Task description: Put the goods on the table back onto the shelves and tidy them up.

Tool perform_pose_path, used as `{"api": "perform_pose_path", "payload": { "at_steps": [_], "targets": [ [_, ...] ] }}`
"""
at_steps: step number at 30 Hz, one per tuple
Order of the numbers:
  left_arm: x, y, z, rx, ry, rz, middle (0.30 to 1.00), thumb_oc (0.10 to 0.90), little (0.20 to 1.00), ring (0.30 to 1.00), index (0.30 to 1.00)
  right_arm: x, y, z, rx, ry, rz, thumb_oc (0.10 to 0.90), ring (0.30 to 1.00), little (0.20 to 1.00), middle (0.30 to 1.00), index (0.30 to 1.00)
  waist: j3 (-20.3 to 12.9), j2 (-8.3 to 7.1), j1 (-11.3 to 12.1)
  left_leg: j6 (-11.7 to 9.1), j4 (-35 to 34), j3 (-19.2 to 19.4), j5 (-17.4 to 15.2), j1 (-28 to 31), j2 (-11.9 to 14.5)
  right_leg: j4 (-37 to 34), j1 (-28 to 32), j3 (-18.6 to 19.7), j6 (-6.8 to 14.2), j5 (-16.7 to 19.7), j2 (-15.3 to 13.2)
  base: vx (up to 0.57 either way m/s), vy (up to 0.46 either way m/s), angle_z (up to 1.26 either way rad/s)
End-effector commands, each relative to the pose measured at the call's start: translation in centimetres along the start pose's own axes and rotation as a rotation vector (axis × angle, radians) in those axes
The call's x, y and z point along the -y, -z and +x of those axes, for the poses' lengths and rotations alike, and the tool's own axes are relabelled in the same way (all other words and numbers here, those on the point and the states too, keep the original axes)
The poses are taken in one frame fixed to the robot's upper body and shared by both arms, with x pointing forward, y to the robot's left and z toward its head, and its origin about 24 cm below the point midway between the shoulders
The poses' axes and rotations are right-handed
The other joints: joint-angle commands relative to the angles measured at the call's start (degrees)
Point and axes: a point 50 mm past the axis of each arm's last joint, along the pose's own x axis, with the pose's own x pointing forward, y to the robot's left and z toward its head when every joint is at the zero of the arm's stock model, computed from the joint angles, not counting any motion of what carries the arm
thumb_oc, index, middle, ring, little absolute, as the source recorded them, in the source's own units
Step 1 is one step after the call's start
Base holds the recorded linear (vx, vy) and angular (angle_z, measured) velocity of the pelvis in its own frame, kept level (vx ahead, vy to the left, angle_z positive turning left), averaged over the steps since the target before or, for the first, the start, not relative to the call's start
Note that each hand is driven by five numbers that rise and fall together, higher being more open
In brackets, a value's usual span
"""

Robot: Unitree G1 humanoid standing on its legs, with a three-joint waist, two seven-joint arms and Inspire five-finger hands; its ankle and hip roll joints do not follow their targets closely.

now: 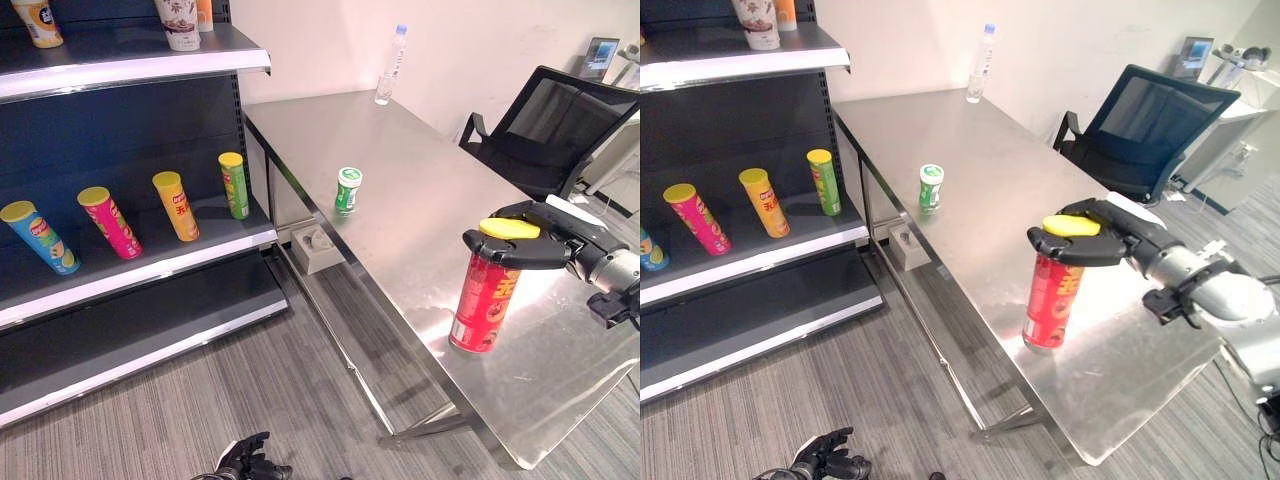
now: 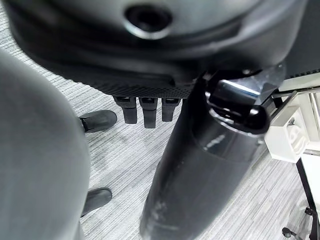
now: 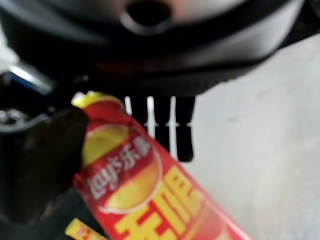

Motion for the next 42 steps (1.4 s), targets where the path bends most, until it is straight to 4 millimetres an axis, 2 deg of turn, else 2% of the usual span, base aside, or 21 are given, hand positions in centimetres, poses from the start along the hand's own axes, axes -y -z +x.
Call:
{"api": "perform_pose_path", "payload": {
  "at_steps": [1, 4, 7, 10, 12, 13, 14, 17, 18, 19, 21, 22, 24, 25, 26, 28, 31, 33, 36, 39, 42],
  "targets": [
    [-1.7, -3.3, 0.4, 0.141, -0.06, -0.044, 0.9, 0.8, 0.9, 0.9, 0.9, 5.9, -8.1, -0.5, 0.422, 0.341, -0.05, 0.4, 0.3, 0.3, 0.3, 0.3, -1.2, -1.3, 4.1, -6.0, 0.7, 4.7, -12.2, 9.2, 5.9, 0.3, -2.8, -0.8, 1.7, -2.3, -0.5, 0.0, -0.059, 0.05],
    [-2.5, -3.9, 0.2, 0.174, -0.1, -0.084, 0.9, 0.8, 0.9, 0.9, 0.9, 5.6, -12.3, -1.2, 0.656, 0.372, -0.058, 0.4, 0.3, 0.3, 0.3, 0.3, -1.0, -1.53, 4.9, -6.5, 0.8, 3.7, -11.3, 9.2, 6.8, 0.3, -2.3, -1.0, 1.0, -3.1, 0.1, -0.02, -0.106, 0.1],
    [-3.4, -5.3, 0.2, 0.229, -0.128, -0.133, 0.9, 0.8, 0.9, 0.9, 0.9, 5.1, -16.1, -2.1, 0.878, 0.413, -0.071, 0.4, 0.3, 0.3, 0.3, 0.3, 2.6, -2.84, 7.0, -7.7, 14.6, 1.2, -13.2, 1.3, 5.8, 0.3, -1.0, -2.1, -0.4, -3.8, -0.7, -0.14, -0.068, 0.18],
    [-3.4, -5.2, 0.1, 0.234, -0.137, -0.17, 0.9, 0.8, 0.9, 0.9, 0.9, 4.3, -16.3, -2.3, 0.927, 0.419, -0.054, 0.4, 0.3, 0.3, 0.3, 0.3, 3.2, -2.45, 7.1, -8.6, 16.2, 1.0, -12.7, -0.1, 7.2, 0.3, -0.3, -3.4, -0.3, -4.2, -0.7, -0.03, 0.057, 0.79],
    [-3.5, -4.6, 0.0, 0.223, -0.144, -0.167, 0.9, 0.8, 0.9, 0.9, 0.9, 3.3, -16.5, -2.3, 0.98, 0.419, -0.024, 0.4, 0.3, 0.3, 0.3, 0.3, 3.0, -1.83, 7.3, -9.4, 13.3, 0.6, -12.0, 0.7, 10.3, 0.3, 0.2, -3.9, 0.4, -4.1, -1.4, 0.06, 0.272, 0.97],
    [-3.9, -4.8, -0.1, 0.231, -0.167, -0.162, 0.9, 0.8, 0.9, 0.9, 0.9, 2.4, -16.6, -2.1, 1.004, 0.407, -0.013, 0.4, 0.3, 0.3, 0.3, 0.3, 3.0, -1.52, 7.2, -10.2, 11.4, -0.1, -9.4, -0.1, 14.2, 0.3, -0.4, -4.0, 1.3, -4.2, -3.5, 0.05, 0.309, 0.72],
    [-4.0, -4.7, -0.1, 0.231, -0.168, -0.162, 0.9, 0.8, 0.9, 0.9, 0.9, 2.3, -16.6, -2.1, 1.003, 0.407, -0.012, 0.4, 0.3, 0.3, 0.3, 0.3, 2.9, -1.52, 7.1, -10.3, 11.2, -0.1, -9.2, 0.0, 14.3, 0.4, -0.4, -4.1, 1.3, -4.2, -3.4, 0.02, 0.389, 0.54],
    [-4.7, -5.2, -0.2, 0.254, -0.214, -0.168, 0.9, 0.8, 0.9, 0.9, 0.9, 0.7, -16.4, -1.6, 0.984, 0.399, -0.064, 0.4, 0.3, 0.3, 0.3, 0.3, 2.5, -0.08, 6.7, -11.1, 8.6, -2.2, -4.0, -0.5, 19.4, 0.4, -1.3, -2.9, 3.2, -4.6, -6.5, 0.04, 0.427, 0.52],
    [-4.8, -5.1, -0.3, 0.255, -0.219, -0.166, 0.9, 0.8, 0.9, 0.9, 0.9, 0.0, -16.4, -1.3, 0.979, 0.379, -0.076, 0.4, 0.3, 0.3, 0.3, 0.3, 2.1, 0.67, 7.0, -11.7, 8.6, -4.6, -4.2, -0.5, 18.7, 0.4, -1.5, -2.2, 3.6, -4.2, -7.2, 0.15, 0.722, 0.13],
    [-4.7, -4.8, -0.3, 0.247, -0.21, -0.146, 0.9, 0.8, 0.9, 0.9, 0.9, -0.6, -15.7, -1.0, 0.936, 0.367, -0.089, 0.4, 0.3, 0.3, 0.3, 0.3, 0.9, 2.31, 6.2, -11.8, 6.4, -4.8, -7.3, 0.2, 17.1, 0.3, -1.2, -3.1, 5.3, -2.0, -10.7, 0.13, 0.55, 0.06],
    [-4.7, -4.9, -0.4, 0.248, -0.205, -0.133, 0.9, 0.8, 0.9, 0.9, 0.9, -1.0, -15.5, -0.4, 0.91, 0.358, -0.105, 0.4, 0.3, 0.3, 0.3, 0.3, 0.6, 2.48, 6.3, -11.0, 5.1, -4.1, -8.8, 1.1, 15.4, 0.4, -2.0, -2.5, 6.1, -0.3, -12.9, 0.09, 0.535, 0.13],
    [-5.5, -5.0, -0.5, 0.25, -0.228, -0.1, 0.9, 0.8, 0.9, 0.9, 0.9, -1.8, -15.7, 0.8, 0.899, 0.329, -0.114, 0.4, 0.3, 0.3, 0.3, 0.3, 0.9, 2.01, 7.0, -9.3, 4.1, -2.8, -10.6, 2.1, 12.1, 2.1, -5.2, -2.0, 7.0, 7.6, -16.9, 0.03, 0.493, 0.28],
    [-6.2, -5.2, -0.7, 0.259, -0.246, -0.099, 0.9, 0.8, 0.9, 0.9, 0.9, -2.5, -16.3, 1.5, 0.914, 0.293, -0.125, 0.4, 0.3, 0.3, 0.3, 0.3, 1.3, 1.9, 7.9, -8.2, 4.0, -0.8, -10.7, 2.2, 10.7, 3.2, -7.6, -2.8, 6.9, 9.7, -18.6, -0.11, 0.49, -0.1],
    [-7.5, -5.7, -1.1, 0.288, -0.277, -0.119, 0.9, 0.8, 0.9, 0.9, 0.9, -2.8, -17.4, 1.9, 0.933, 0.267, -0.177, 0.4, 0.3, 0.3, 0.3, 0.3, 2.5, 2.73, 8.8, -6.7, 2.7, 1.6, -10.6, 2.4, 9.1, 6.8, -10.0, -4.2, 5.1, 6.1, -16.9, -0.16, 0.48, -0.48],
    [-7.5, -5.8, -1.1, 0.288, -0.278, -0.12, 0.9, 0.8, 0.9, 0.9, 0.9, -2.8, -17.5, 1.9, 0.934, 0.266, -0.177, 0.4, 0.3, 0.3, 0.3, 0.3, 2.4, 2.68, 8.8, -6.7, 2.7, 1.6, -10.4, 2.3, 9.0, 6.9, -10.3, -4.1, 5.1, 6.2, -16.9, -0.12, 0.46, -0.52],
    [-8.1, -5.1, -1.3, 0.271, -0.295, -0.143, 0.9, 0.8, 0.9, 0.9, 0.9, -2.6, -17.5, 2.4, 0.901, 0.255, -0.216, 0.4, 0.3, 0.3, 0.3, 0.3, 3.0, 3.05, 8.9, -5.3, 1.4, 1.8, -9.5, 3.0, 7.0, 11.3, -12.3, -0.2, 3.9, 0.7, -9.2, -0.02, 0.311, -0.19],
    [-8.5, -3.1, -1.6, 0.207, -0.321, -0.189, 0.9, 0.8, 0.9, 0.9, 0.9, -2.9, -18.0, 3.2, 0.913, 0.226, -0.23, 0.4, 0.3, 0.3, 0.3, 0.3, 3.1, 2.59, 10.5, -4.1, 0.8, 2.5, -8.8, 2.6, 4.1, 11.9, -11.7, -4.9, 0.7, -4.9, -0.3, -0.01, 0.237, 0.12],
    [-8.1, -2.1, -1.6, 0.176, -0.309, -0.208, 0.9, 0.8, 0.9, 0.9, 0.9, -2.9, -17.5, 3.7, 0.871, 0.207, -0.259, 0.4, 0.3, 0.3, 0.3, 0.3, 3.8, 1.2, 10.7, -3.8, 1.3, 2.5, -9.5, 2.4, 2.2, 9.9, -10.8, -4.5, -1.0, -6.2, 3.2, 0.01, 0.101, 0.3],
    [-7.2, -1.4, -1.6, 0.164, -0.291, -0.233, 0.9, 0.8, 0.9, 0.9, 0.9, -2.5, -17.9, 3.9, 0.87, 0.239, -0.272, 0.4, 0.3, 0.3, 0.3, 0.3, 3.9, 0.06, 12.1, -3.6, 3.1, 1.2, -10.9, 1.6, -0.2, 3.8, -7.4, -3.4, -2.1, -4.3, 3.4, 0.06, 0.052, 0.38],
    [-6.4, -1.7, -1.4, 0.183, -0.268, -0.268, 0.9, 0.8, 0.9, 0.9, 0.9, -2.5, -17.3, 3.9, 0.837, 0.255, -0.302, 0.4, 0.3, 0.3, 0.3, 0.3, 6.1, -0.46, 12.5, -5.1, 13.4, 1.2, -13.4, -2.9, -1.3, 1.7, -6.4, -4.7, -2.0, -3.3, 1.8, 0.0, 0.023, 0.25],
    [-5.5, -1.8, -1.2, 0.181, -0.24, -0.262, 0.9, 0.8, 0.9, 0.9, 0.9, -2.5, -16.2, 4.2, 0.79, 0.266, -0.286, 0.4, 0.3, 0.3, 0.3, 0.3, 7.2, 0.17, 12.4, -6.9, 19.4, 2.4, -13.2, -7.6, 1.6, 0.3, -4.5, -6.1, -1.7, -4.2, 0.5, 0.06, 0.152, 0.79]
  ]
}}
